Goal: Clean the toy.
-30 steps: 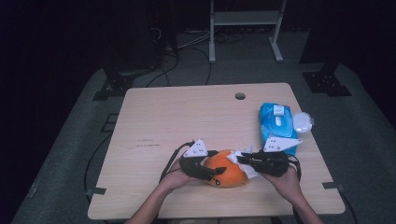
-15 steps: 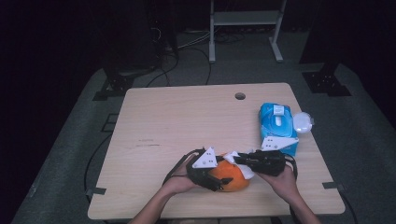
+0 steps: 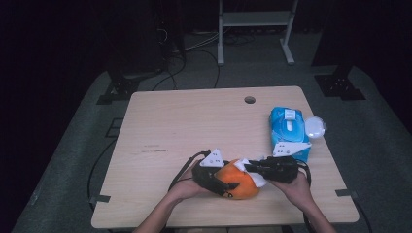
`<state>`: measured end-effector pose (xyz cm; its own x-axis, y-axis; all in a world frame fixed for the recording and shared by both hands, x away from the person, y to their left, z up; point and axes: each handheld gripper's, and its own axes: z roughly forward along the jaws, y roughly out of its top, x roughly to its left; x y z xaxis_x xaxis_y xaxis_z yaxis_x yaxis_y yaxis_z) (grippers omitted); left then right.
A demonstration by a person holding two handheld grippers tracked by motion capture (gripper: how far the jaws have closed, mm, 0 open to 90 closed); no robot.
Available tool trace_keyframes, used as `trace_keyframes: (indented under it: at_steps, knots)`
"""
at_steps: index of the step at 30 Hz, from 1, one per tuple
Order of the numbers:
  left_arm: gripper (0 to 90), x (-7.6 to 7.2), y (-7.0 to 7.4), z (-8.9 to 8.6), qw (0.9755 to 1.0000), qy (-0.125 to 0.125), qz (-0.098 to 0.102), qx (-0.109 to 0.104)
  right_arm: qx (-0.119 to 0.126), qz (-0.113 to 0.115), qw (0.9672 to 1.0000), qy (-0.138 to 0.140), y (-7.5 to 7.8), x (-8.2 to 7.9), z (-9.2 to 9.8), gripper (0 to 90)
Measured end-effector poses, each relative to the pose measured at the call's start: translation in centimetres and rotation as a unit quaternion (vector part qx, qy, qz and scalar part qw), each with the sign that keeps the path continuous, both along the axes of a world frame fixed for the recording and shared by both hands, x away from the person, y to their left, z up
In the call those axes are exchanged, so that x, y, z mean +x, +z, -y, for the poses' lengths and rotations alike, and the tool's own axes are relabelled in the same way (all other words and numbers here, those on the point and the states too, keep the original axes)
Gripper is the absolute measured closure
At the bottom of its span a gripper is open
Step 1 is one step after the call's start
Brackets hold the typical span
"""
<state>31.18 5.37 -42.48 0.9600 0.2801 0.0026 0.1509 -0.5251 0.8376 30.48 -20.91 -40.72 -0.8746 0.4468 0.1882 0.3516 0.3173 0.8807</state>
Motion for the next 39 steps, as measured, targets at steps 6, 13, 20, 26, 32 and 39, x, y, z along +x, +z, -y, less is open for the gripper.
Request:
trace_keyframes:
  at_steps: [6, 13, 20, 26, 32, 39]
  knots:
    - [37.5, -1.1, 1.4, 0.4, 0.9903, -0.008, 0.138, -0.017, 0.019, 0.035, 0.9991, -0.016, 1.7, -0.7, 0.1, 81.9]
    - [16.6, 1.0, -0.1, -0.9, 0.9986, 0.01, 0.016, -0.049, -0.004, 0.02, 0.9996, -0.021, 0.0, 0.0, -0.7, 82.0]
    - [19.6, 1.4, -0.5, -1.3, 0.9981, 0.023, -0.033, -0.046, -0.016, 0.029, 0.9993, -0.018, 0.1, -0.7, -1.4, 81.9]
    - [27.0, 1.2, -0.6, -1.5, 0.9989, 0.015, -0.023, -0.038, -0.02, 0.039, 0.9986, -0.03, 0.3, -0.8, -0.9, 82.0]
    - [26.7, 1.5, -1.0, -2.3, 0.9988, 0.006, -0.028, -0.04, -0.011, 0.01, 0.998, -0.061, -0.7, -0.1, 1.6, 82.0]
    - [25.8, 0.9, -0.6, -1.6, 0.9995, -0.009, -0.004, -0.03, 0.004, -0.011, 0.9982, -0.059, -1.2, -0.2, 2.6, 82.0]
